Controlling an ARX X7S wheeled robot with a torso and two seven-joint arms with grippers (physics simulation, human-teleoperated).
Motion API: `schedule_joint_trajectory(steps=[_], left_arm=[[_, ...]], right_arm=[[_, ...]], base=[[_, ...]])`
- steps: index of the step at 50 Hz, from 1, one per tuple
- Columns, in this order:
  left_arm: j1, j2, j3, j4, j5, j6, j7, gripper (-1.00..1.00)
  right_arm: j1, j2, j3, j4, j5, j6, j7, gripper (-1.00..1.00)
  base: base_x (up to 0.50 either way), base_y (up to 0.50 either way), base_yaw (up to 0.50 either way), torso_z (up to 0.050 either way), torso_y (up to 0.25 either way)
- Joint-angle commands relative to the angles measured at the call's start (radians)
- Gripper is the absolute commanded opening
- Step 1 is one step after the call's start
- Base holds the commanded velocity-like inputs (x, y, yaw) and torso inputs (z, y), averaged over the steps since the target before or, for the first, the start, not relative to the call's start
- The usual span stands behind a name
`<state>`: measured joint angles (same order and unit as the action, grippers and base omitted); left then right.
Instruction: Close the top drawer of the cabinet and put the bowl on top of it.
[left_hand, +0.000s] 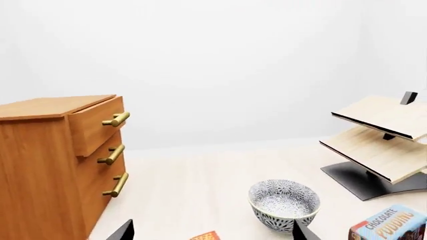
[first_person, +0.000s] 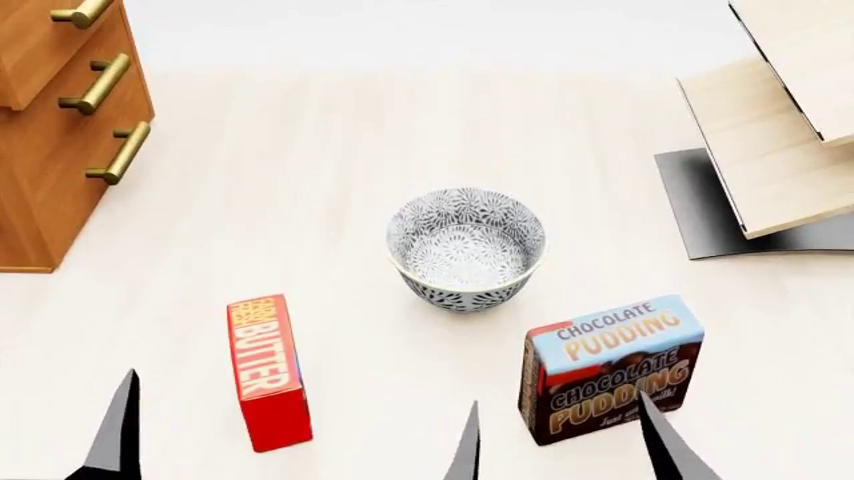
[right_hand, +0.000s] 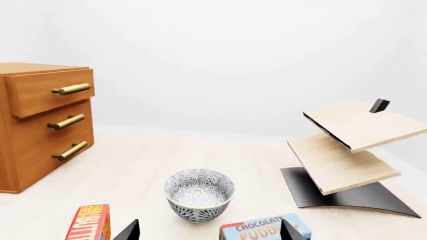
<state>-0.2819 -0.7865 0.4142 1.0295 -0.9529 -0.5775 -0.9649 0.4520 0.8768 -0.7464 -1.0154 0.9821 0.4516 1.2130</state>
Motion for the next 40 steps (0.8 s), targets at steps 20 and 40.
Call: schedule_joint_trajectory(steps=[20,40], left_arm=[[-0.052,-0.273,0.204,-0.008,-0.027,0.29,-0.112,1.0],[-0.049,-0.298,0.229,0.0,-0.015,0.315,-0.123,1.0]], right_arm=[[0.296,0.275,-0.476,-0.03,-0.017,-0.372,0.115,1.0],[0.35,0.239,-0.545,-0.01,-0.025,-0.381,0.123,1.0]], base=[[0.08,0.0,0.0,0.0,0.0],[0.35,0.0,0.0,0.0,0.0]])
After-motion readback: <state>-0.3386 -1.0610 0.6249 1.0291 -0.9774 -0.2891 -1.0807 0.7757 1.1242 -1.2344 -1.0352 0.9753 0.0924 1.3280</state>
